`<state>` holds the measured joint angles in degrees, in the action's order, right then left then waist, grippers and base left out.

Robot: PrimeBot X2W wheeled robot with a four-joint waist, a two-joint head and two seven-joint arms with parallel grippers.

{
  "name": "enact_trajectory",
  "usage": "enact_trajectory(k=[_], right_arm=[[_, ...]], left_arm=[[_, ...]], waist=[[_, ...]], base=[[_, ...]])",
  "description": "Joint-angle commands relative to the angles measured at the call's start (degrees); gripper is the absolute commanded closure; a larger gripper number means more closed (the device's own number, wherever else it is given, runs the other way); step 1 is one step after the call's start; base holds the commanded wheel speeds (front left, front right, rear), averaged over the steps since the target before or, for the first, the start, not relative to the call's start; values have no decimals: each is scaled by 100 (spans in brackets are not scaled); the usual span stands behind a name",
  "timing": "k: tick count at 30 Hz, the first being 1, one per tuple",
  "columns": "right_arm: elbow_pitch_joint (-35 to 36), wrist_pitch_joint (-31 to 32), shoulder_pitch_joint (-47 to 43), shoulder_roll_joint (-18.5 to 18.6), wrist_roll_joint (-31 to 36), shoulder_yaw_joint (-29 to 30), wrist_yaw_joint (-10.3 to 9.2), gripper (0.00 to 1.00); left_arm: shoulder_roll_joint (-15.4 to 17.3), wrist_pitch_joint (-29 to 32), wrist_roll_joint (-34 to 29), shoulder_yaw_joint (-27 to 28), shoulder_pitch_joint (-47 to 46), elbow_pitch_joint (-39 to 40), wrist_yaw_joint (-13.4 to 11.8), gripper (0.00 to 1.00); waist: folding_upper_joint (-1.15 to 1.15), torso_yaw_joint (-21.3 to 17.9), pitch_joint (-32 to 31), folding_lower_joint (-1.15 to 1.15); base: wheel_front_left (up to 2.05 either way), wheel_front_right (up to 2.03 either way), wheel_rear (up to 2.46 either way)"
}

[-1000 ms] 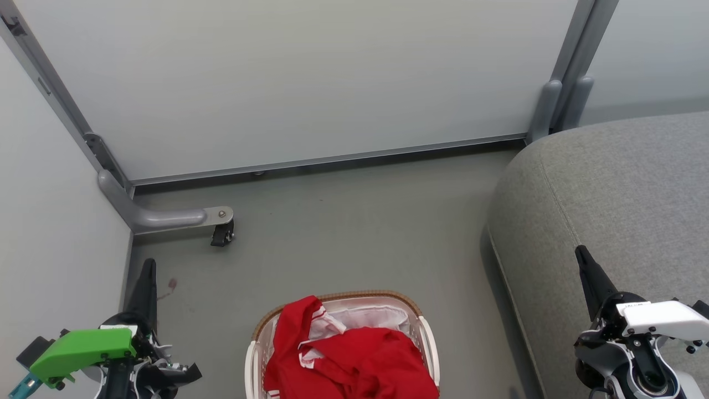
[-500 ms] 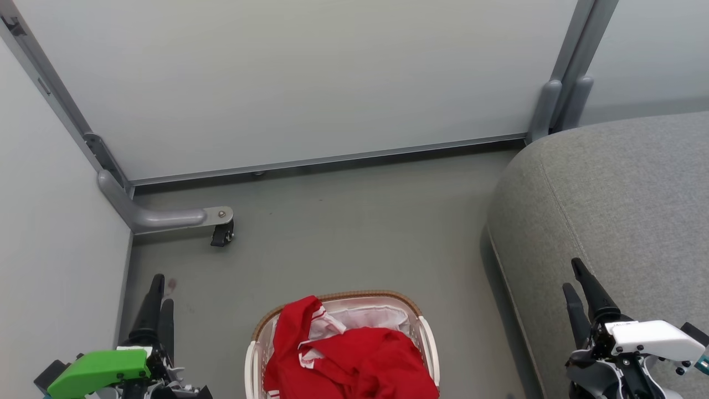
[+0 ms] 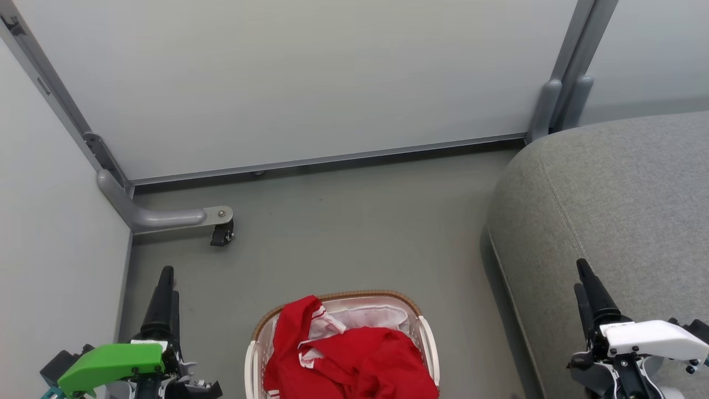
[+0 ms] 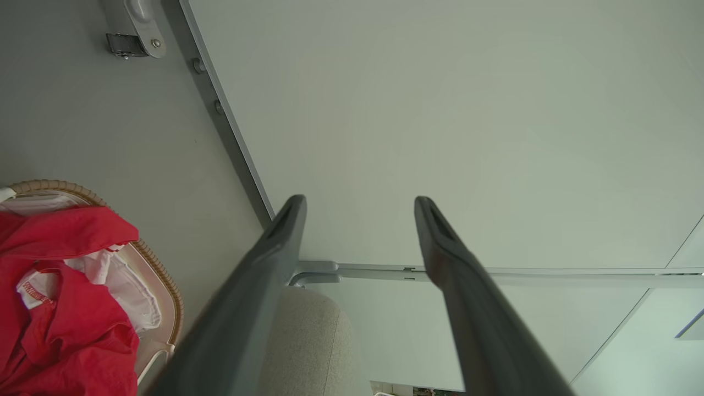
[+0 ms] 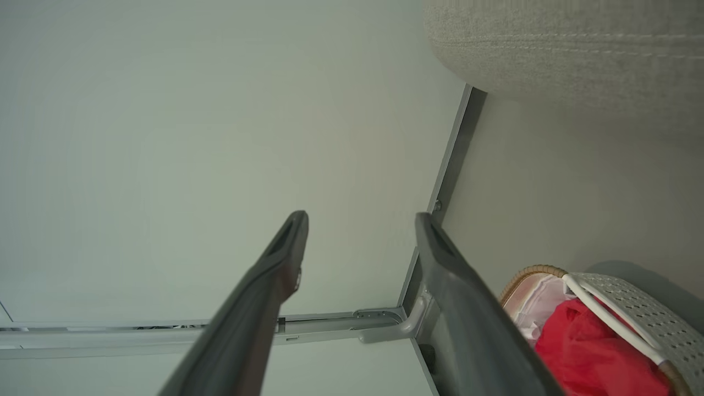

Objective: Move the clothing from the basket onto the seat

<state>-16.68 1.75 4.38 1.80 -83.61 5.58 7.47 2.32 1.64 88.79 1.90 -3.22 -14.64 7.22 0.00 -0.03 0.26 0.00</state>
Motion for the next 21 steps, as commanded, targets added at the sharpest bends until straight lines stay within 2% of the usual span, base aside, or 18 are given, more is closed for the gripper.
enact_trajectory(k=[1,10,15,21], right_arm=[[111,-71,46,52,225,49,1,0],[454,-283,55,62,1516,47,1,0],[731,-393,-6,67,2459,-37,1,0],[861,-516,-52,71,3221,-69,1,0]], left_arm=[[25,-62,-123,-22,-56,133,8,0],[31,-273,-1078,-155,-188,274,-7,0],[34,-383,-1662,-296,-244,389,-111,0],[38,-503,-2486,-449,-256,522,-224,0]], waist=[[0,1,0,0],[0,19,5,0],[0,36,14,0],[0,52,26,0]], base=[[0,0,0],[0,0,0],[0,0,0],[0,0,0]])
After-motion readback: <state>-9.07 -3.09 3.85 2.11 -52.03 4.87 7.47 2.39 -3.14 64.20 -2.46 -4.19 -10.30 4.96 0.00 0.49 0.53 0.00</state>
